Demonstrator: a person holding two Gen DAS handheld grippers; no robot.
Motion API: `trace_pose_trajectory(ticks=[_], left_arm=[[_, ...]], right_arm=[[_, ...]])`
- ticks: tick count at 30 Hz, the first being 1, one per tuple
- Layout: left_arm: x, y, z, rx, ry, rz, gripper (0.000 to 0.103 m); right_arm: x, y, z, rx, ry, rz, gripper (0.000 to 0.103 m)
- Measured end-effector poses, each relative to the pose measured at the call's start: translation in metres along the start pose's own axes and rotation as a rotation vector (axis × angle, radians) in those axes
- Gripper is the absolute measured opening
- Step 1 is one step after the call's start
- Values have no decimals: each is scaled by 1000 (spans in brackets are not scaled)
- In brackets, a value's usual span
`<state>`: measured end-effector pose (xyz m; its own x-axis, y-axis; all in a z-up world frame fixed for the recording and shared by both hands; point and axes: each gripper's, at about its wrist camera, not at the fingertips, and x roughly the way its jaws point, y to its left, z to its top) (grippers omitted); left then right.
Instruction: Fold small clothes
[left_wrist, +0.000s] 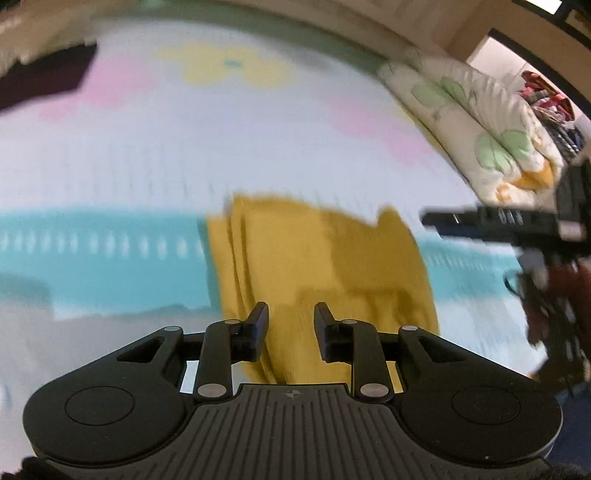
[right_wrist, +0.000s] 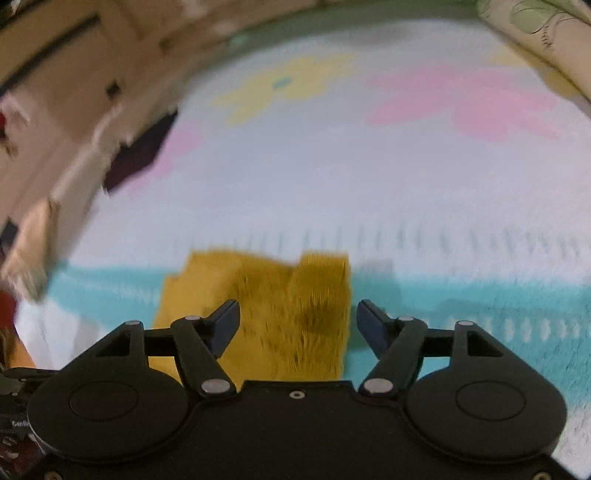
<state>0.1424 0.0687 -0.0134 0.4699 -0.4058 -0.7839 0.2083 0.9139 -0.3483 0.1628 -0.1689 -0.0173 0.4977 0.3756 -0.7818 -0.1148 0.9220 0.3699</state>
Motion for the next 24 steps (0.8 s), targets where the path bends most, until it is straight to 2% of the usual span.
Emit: trace_pose_trajectory(ticks=[4, 6, 8, 10, 14, 15, 16, 17, 19, 22, 24], left_arm=[[26, 7, 28, -19, -46, -24, 30], [44, -3, 40, -32, -39, -28, 34], [64, -4, 51, -46, -14, -41, 43], [77, -3, 49, -46, 25, -38, 48], [95, -5, 38, -20, 59, -36, 48], [95, -7, 35, 16, 67, -14, 47], [94, -12, 31, 73, 59, 40, 40], [92, -16, 27, 123, 46, 94, 38], [88, -16, 20, 157, 33, 139, 38], [83, 0, 18, 83, 38, 191, 38], [80, 10, 18, 36, 34, 158, 38]], right_arm=[[2, -7, 6, 6, -29, -34, 73], [7, -3, 3, 9, -22, -30, 73], [9, -3, 0, -4, -16, -36, 73], [4, -7, -7, -24, -10, -39, 73], [5, -5, -11, -38, 1, -30, 73], [4, -6, -11, -39, 0, -25, 73], [4, -6, -10, -41, -2, -23, 73], [3, -7, -10, -46, -4, -27, 73], [4, -7, -10, -70, -3, -52, 73], [7, -8, -11, -108, 12, -99, 73], [12, -10, -11, -125, 28, -125, 73]])
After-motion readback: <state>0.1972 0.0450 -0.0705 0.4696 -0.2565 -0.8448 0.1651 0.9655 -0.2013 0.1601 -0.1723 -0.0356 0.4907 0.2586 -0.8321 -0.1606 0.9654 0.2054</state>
